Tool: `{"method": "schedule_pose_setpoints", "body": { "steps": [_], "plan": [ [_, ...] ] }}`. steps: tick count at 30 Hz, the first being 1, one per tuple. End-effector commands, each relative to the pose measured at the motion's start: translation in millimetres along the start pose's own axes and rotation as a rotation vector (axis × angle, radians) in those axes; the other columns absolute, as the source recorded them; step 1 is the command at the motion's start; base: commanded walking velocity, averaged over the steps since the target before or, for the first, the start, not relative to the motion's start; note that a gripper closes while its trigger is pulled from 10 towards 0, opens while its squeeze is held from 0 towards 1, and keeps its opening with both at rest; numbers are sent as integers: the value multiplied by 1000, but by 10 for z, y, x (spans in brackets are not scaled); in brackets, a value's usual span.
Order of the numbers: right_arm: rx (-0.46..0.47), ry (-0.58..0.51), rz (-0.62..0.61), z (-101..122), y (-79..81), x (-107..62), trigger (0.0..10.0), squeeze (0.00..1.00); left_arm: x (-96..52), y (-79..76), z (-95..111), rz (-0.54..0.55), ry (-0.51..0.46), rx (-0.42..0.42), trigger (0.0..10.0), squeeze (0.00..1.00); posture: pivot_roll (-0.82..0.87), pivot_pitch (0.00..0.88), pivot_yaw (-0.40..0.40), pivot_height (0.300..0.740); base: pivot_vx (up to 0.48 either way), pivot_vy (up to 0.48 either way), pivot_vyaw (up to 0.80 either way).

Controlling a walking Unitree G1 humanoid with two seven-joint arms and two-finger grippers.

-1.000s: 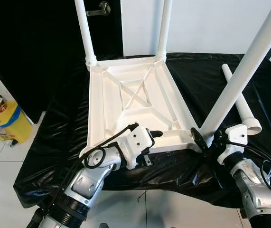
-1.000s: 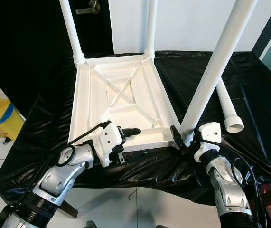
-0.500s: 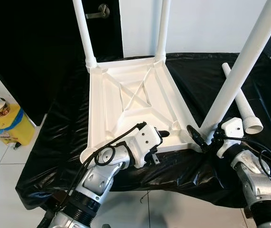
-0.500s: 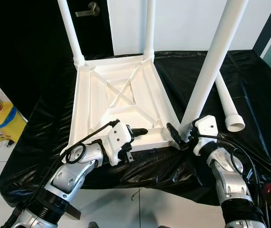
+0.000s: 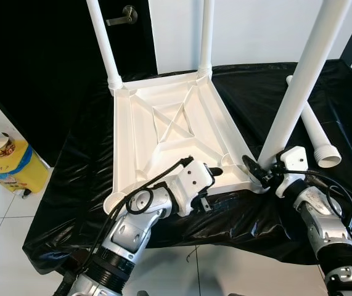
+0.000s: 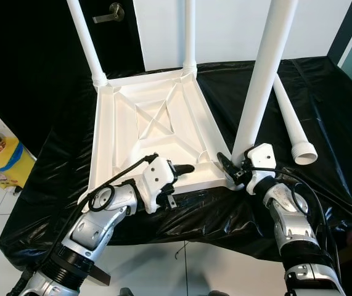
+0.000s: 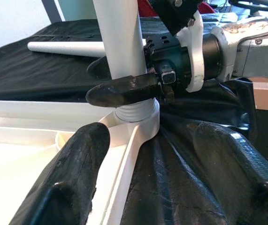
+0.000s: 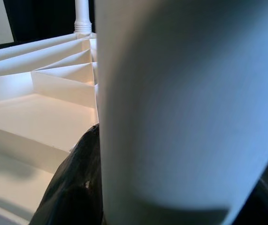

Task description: Building children table

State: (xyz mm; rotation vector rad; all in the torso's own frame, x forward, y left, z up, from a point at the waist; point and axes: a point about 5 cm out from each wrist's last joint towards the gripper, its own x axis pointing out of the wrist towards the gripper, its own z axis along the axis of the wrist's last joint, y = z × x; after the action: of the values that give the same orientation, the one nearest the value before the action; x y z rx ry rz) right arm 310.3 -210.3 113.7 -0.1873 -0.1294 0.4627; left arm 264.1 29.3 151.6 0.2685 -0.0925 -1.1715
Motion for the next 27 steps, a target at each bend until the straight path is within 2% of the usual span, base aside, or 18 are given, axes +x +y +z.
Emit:
{"method": "schedule_pose_setpoints", "body": {
  "steps": [1, 2, 5, 8, 16, 22, 24, 25, 27],
  "plan": [
    [15, 70, 7, -145, 66, -26, 8235, 0, -34, 63, -38, 136, 24, 0, 10000, 0, -27, 71, 57, 740, 0, 0, 0],
    [26, 77, -2, -175, 77, -42, 10000, 0, -34, 51, -39, 140, 24, -1, 10000, 0, -24, 74, 55, 740, 0, 0, 0],
    [26, 77, -2, -175, 77, -42, 10000, 0, -34, 51, -39, 140, 24, -1, 10000, 0, -24, 74, 55, 740, 0, 0, 0],
    [80, 103, -79, -268, 109, -78, 10000, 0, -39, 21, -48, 149, 23, -9, 10000, 0, -17, 80, 35, 740, 0, 0, 0],
    [141, 128, -194, -364, 182, -96, 10000, 0, -71, 59, -91, 194, 29, -25, 10000, 0, -13, 73, 19, 740, 0, 0, 0],
    [189, 161, -337, -421, 281, -81, 10000, 0, -78, 91, -96, 209, 34, -28, 10000, 0, -15, 73, 4, 740, 0, 0, 0],
    [224, 177, -420, -437, 345, -84, 10000, 0, -78, 99, -95, 216, 35, -27, 10000, 0, -18, 76, 2, 740, 0, 0, 0],
    [224, 177, -420, -437, 345, -84, 10000, 0, -78, 99, -95, 216, 35, -27, 10000, 0, -18, 76, 2, 740, 0, 0, 0],
    [240, 200, -510, -444, 404, -97, 10000, 0, -82, 107, -100, 223, 36, -30, 10000, 0, -22, 74, -3, 740, 0, 0, 0]
  ]
}}
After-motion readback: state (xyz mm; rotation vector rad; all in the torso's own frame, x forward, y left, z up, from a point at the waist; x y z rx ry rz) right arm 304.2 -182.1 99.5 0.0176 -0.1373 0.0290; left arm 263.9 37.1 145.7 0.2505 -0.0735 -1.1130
